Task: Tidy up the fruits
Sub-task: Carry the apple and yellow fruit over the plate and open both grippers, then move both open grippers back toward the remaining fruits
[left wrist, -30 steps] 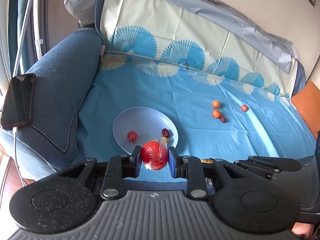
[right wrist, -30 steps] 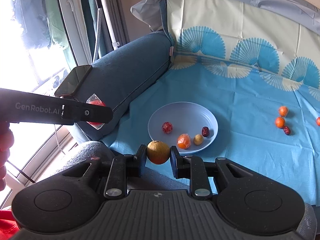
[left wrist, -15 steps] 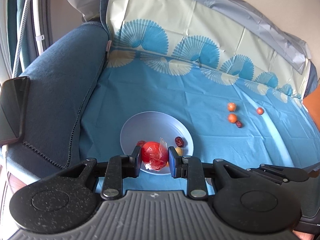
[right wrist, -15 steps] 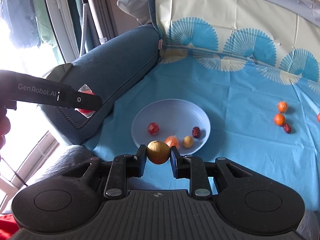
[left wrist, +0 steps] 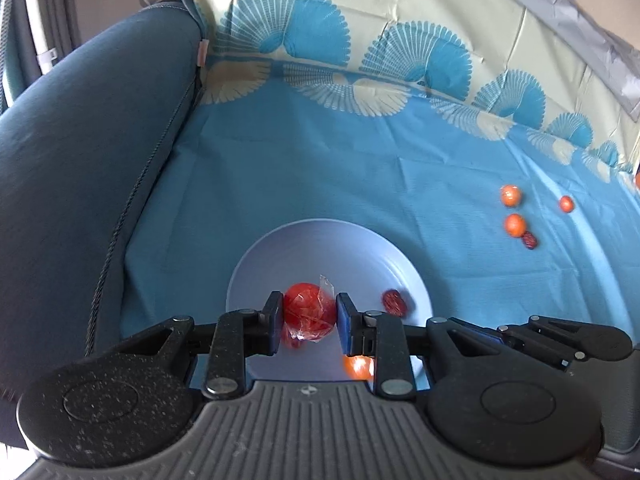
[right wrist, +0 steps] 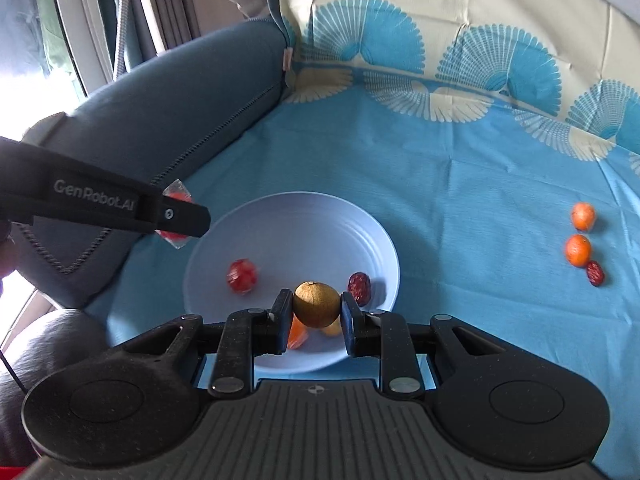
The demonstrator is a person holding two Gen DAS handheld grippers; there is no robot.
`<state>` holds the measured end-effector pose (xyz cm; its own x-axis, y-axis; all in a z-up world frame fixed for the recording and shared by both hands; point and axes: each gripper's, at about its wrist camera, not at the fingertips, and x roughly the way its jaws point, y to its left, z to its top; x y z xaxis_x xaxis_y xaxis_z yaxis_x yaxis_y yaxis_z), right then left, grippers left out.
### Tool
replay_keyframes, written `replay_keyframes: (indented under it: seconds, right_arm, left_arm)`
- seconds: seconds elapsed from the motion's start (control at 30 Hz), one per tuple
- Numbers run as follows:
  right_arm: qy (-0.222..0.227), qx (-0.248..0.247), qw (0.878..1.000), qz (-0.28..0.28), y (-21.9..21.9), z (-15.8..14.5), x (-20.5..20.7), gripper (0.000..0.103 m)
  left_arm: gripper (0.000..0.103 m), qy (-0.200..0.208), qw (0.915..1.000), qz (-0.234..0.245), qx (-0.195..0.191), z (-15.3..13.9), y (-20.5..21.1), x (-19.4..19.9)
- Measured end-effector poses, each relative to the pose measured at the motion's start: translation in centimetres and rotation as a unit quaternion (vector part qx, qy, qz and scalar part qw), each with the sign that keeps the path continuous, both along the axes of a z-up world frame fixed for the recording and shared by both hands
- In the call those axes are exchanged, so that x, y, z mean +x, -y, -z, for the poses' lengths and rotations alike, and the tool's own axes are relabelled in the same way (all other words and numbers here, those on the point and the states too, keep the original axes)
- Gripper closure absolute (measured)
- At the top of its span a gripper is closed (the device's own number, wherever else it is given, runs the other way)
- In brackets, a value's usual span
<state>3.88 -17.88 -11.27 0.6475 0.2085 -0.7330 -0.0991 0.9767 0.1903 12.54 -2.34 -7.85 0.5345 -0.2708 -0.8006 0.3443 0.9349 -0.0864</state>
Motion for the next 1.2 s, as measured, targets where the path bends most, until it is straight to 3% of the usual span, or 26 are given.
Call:
replay_keyframes:
  seconds: [0.23,0.27,0.3,0.33,0.37,0.43,0.53,0.6,0.73,0.97,1.2]
  right_arm:
    - [-0.013,-0.015,1.000,-0.006,-0.3,2.8,3.1,0.077]
    - [-0.015,-0.015,1.000,-0.010,-0.3,3.1,3.5,0.076]
    - [-0.018,-0.013,1.000,-0.014,-0.4,3.4,3.9,0.076]
    - [-0.022,-0.011,1.000,-0.016,-0.4,3.5,4.2,0.076]
    - [-0.024,-0.007,1.000,-0.017,-0.4,3.5,4.5,0.068]
    - [-0.030,0.000,0.999,-0.019,-0.2,3.1,4.8,0.037]
    - [-0.037,-0.006,0.999,-0.014,-0.2,1.9,4.2,0.019]
    - [-0.042,-0.009,0.999,-0.014,-0.1,0.9,2.9,0.013]
    - [-0.053,-0.012,0.998,-0.011,-0.1,-1.1,-1.2,0.006]
    - [-0.055,0.002,0.998,0.029,-0.8,-4.3,-7.6,0.002]
    - [0.006,-0.024,1.000,0.018,-2.0,-7.6,-12.2,0.001]
  left_arm:
    - [0.070,-0.034,0.9989,-0.001,0.032,4.3,1.4,3.9]
    - [0.058,-0.040,0.9985,0.003,0.038,4.8,1.4,4.3]
    - [0.032,-0.045,0.9981,0.004,0.042,5.1,1.3,4.5]
    - [0.018,-0.045,0.9980,0.000,0.044,5.1,1.1,4.6]
    - [0.002,-0.036,0.9985,-0.010,0.041,4.8,0.8,4.4]
    - [0.000,0.000,0.9993,-0.028,0.023,3.6,-0.3,3.6]
    - [0.000,0.012,0.9992,-0.028,0.028,1.8,-1.4,2.5]
    - [0.000,0.019,0.9987,-0.036,0.029,0.8,-2.5,1.1]
    - [0.000,0.009,0.9980,-0.049,0.040,-0.6,-3.9,-2.1]
    - [0.000,-0.002,0.9987,-0.049,0.015,-3.1,-5.5,-8.6]
    - [0.000,0.038,0.9979,-0.053,-0.004,-5.9,-6.0,-13.5]
